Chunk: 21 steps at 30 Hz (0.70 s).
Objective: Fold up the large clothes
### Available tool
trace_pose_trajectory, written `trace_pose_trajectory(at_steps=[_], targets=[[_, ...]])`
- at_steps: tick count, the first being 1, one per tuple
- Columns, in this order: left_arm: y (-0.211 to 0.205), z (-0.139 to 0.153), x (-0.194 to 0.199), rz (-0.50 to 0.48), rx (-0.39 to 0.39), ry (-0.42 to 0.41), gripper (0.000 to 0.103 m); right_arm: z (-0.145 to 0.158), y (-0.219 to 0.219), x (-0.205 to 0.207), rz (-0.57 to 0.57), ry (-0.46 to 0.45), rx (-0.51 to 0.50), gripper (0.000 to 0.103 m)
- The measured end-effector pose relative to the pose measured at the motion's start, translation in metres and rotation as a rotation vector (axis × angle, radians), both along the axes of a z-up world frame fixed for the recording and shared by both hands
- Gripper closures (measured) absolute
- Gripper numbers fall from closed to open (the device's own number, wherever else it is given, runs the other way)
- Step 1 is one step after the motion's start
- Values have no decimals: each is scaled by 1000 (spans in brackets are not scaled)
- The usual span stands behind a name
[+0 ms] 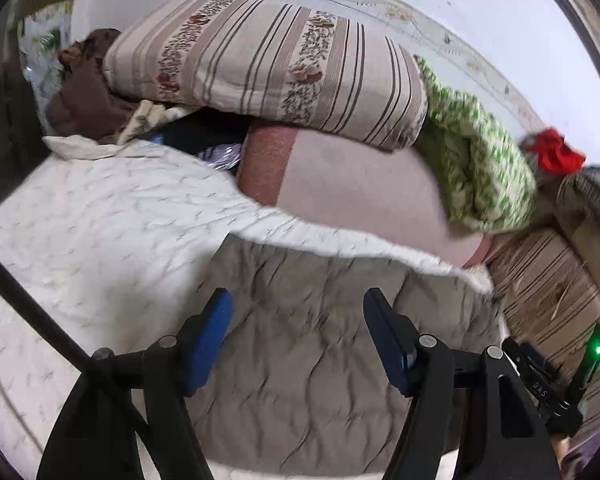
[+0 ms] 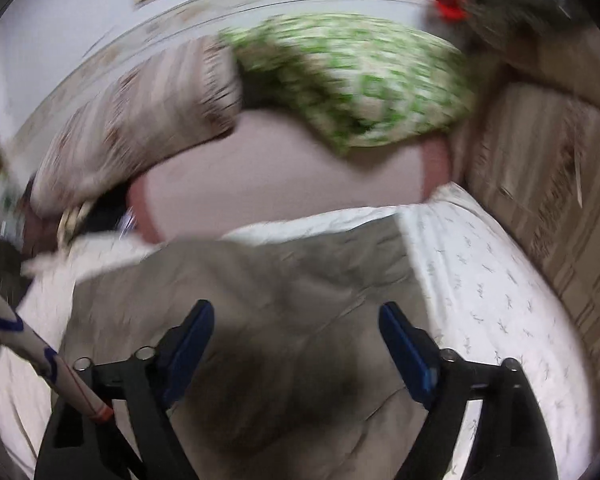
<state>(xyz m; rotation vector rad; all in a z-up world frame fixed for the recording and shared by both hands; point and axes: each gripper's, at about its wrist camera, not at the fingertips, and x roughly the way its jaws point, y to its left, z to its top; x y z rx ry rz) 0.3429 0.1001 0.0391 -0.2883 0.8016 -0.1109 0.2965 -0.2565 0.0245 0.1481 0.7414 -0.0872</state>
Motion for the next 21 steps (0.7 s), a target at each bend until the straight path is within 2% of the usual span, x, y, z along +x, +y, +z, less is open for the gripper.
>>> trace_pose_trajectory(at_steps=[3, 5, 7, 11, 12, 13, 15, 18, 21], targets=[[2, -24, -31, 6, 14, 8, 35, -11, 48, -7, 108, 14, -95, 35], [6, -39, -48, 18, 26, 15, 35, -25, 78, -3, 176, 37, -126, 37], [9, -62, -64, 45, 46, 19, 35, -36, 96, 7, 184, 43, -139, 37], [17, -97, -69, 74, 48, 36, 35, -67, 111, 52, 102, 72, -187, 37], [21, -105, -66, 81, 48, 39, 35, -79, 110, 69, 65, 95, -211, 34], [24, -112, -63, 87, 54, 37, 35, -90, 106, 83, 39, 122, -216, 27], [28, -120, -57, 100, 81, 23, 35, -111, 94, 109, -11, 162, -194, 22], [35, -131, -49, 106, 95, 10, 35, -127, 84, 136, -57, 161, -212, 18], [43, -142, -40, 85, 75, 44, 35, -136, 78, 164, -83, 166, -237, 14]])
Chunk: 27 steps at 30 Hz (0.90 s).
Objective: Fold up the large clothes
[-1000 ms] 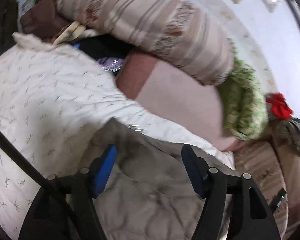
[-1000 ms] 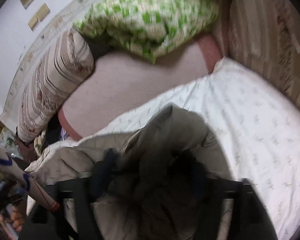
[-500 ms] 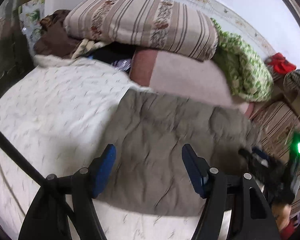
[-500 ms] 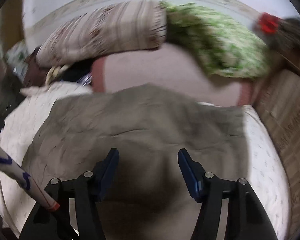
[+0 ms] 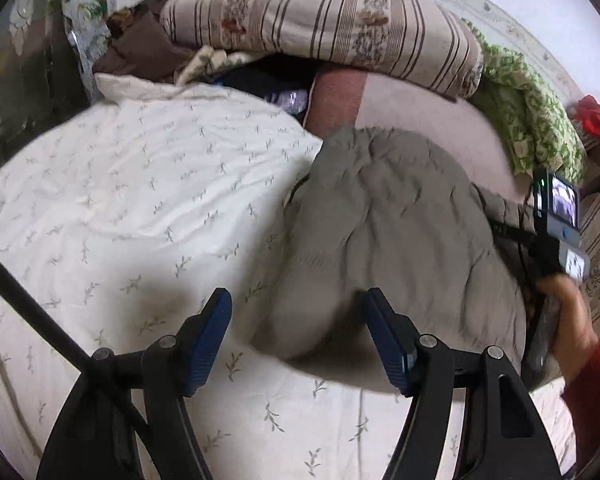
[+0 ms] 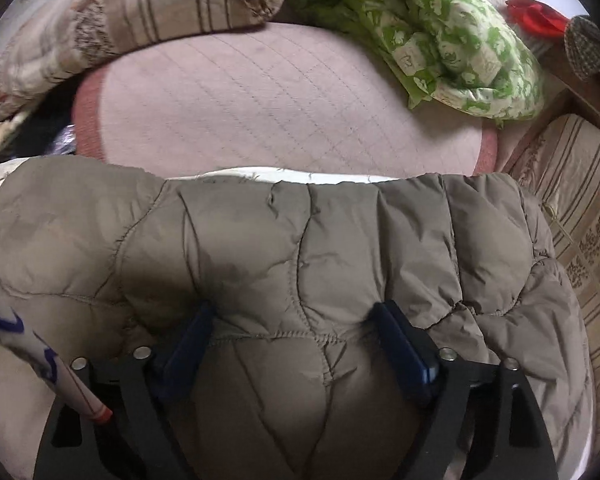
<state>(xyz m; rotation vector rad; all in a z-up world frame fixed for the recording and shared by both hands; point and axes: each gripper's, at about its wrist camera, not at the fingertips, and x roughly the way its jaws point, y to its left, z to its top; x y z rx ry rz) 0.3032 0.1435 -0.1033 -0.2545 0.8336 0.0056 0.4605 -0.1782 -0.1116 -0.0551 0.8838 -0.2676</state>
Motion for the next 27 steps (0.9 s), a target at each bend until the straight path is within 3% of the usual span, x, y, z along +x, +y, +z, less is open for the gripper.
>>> trace_pose_trajectory(at_steps=[7, 10, 12, 15, 18, 22, 24, 27], targets=[[8, 0, -7, 9, 15, -24, 35, -2, -4, 14, -12, 23, -8, 10], [12, 6, -16, 8, 1, -50, 35, 24, 10, -2, 5, 21, -34, 15], [17, 10, -22, 8, -32, -71, 35, 50, 28, -27, 52, -37, 1, 15], [20, 11, -23, 16, -41, -73, 35, 70, 60, -57, 146, -55, 56, 15], [22, 6, -21, 19, -38, -52, 34, 65, 98, -74, 229, -14, 93, 15], [23, 0, -22, 28, -34, -26, 34, 22, 138, -75, 258, 126, -19, 15], [26, -2, -23, 29, -56, -15, 34, 30, 138, -89, 247, 93, -24, 15], [26, -2, -24, 29, -78, -13, 35, 56, 118, -127, 261, 62, 46, 15]])
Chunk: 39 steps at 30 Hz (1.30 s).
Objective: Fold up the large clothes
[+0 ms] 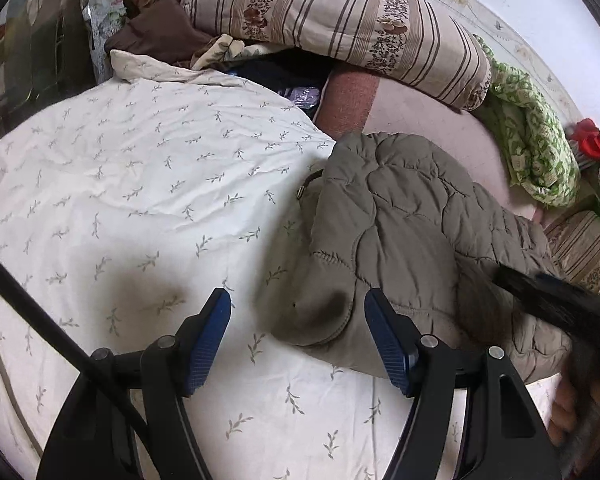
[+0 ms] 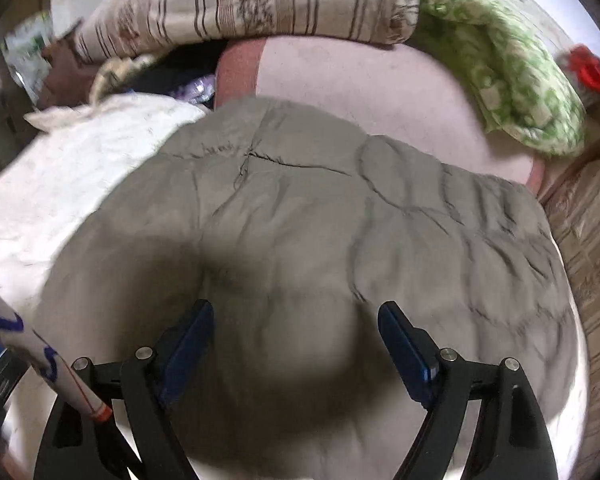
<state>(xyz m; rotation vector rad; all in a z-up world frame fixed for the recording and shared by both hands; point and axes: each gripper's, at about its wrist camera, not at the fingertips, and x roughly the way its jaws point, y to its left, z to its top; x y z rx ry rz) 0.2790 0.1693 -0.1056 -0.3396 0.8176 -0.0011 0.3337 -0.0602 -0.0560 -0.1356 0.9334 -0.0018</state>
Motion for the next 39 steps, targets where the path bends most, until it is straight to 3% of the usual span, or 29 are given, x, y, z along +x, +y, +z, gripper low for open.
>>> trace_pose_trajectory(at_steps=[5, 9, 14, 17, 22, 25, 26, 28, 30, 34, 39], targets=[[-9, -3, -3, -4, 27, 9, 34, 27, -61, -78, -21, -48, -51, 15], [-16, -6, -10, -11, 37, 8, 34, 30, -138, -133, -168, -32, -37, 15], [-26, -14, -18, 2, 83, 18, 34, 20, -233, -190, -368, 23, 85, 15], [-29, -18, -29, 3, 78, 37, 34, 12, -269, -211, -427, 25, 160, 15], [-37, -16, -54, 14, 129, 28, 34, -10, -310, -207, -492, 26, 339, 15], [-37, -22, -64, 16, 96, 77, 34, -21, -322, -186, -499, -3, 440, 17], [-37, -23, -66, 14, 80, 91, 34, -25, -322, -179, -491, -4, 458, 26], [-38, -25, -71, 16, 62, 118, 34, -36, -322, -157, -462, 20, 480, 58], [-43, -23, -75, 27, 90, 124, 34, -49, -324, -137, -452, 45, 507, 68], [-55, -15, -79, 53, 142, 132, 34, -66, -344, -106, -456, 15, 595, 68], [-75, 1, -72, 52, 202, 120, 34, -66, -357, -95, -459, 3, 536, 68]])
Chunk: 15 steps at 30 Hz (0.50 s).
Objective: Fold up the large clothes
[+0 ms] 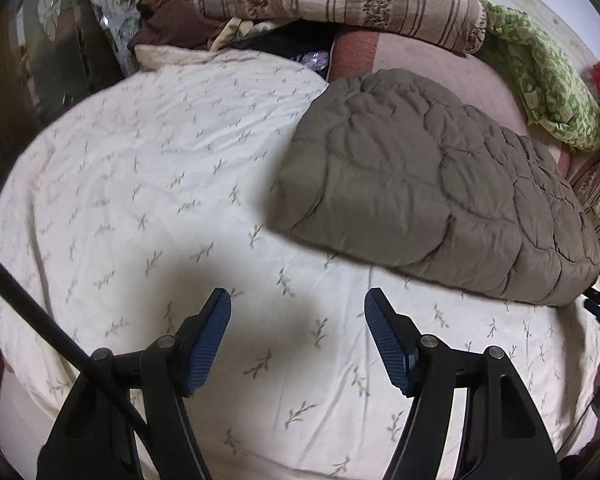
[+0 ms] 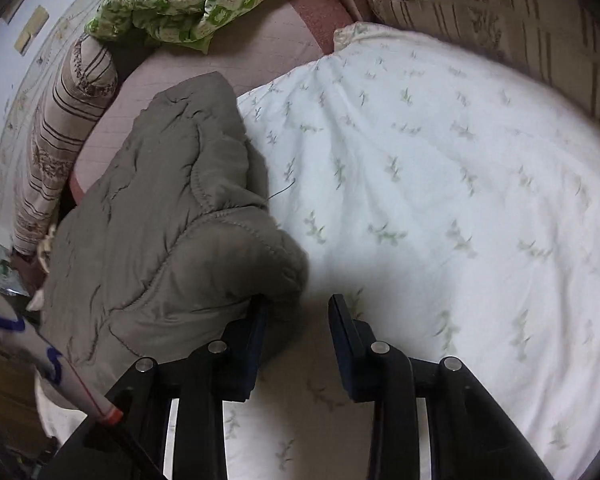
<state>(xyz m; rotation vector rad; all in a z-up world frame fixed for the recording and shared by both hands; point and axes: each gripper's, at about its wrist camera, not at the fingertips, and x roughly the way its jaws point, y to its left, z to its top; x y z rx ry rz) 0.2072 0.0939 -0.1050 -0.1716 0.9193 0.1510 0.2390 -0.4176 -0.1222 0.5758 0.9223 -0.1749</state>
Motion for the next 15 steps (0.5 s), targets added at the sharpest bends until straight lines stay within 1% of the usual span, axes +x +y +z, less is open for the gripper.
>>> trace_pose_trajectory(at_steps=[2, 3, 4, 5, 6, 7, 8, 10, 13, 15], targets=[[-6, 7, 3, -1, 11, -15, 34, 8, -5, -11, -39, -17, -47, 68], [-8, 9, 5, -2, 5, -20, 34, 11, -8, -15, -53, -26, -52, 65], [-9, 11, 7, -2, -5, -20, 34, 16, -13, -24, -78, -48, -58, 54], [-9, 11, 8, -3, -14, -18, 34, 21, -17, -32, -101, -79, -57, 47], [-9, 12, 9, -5, -34, -17, 34, 26, -22, -39, -118, -107, -53, 37], [-9, 12, 9, -8, -49, -15, 34, 29, -24, -45, -134, -133, -46, 30], [-8, 12, 9, -9, -64, -10, 34, 32, -25, -50, -145, -159, -30, 28], [-4, 13, 8, -5, -94, -5, 34, 34, -23, -51, -128, -187, 3, 20], [3, 15, 9, 12, -112, 3, 34, 33, -10, -51, -98, -198, 8, 17], [6, 16, 12, 6, -112, 10, 34, 32, -1, -49, -82, -199, 4, 16]])
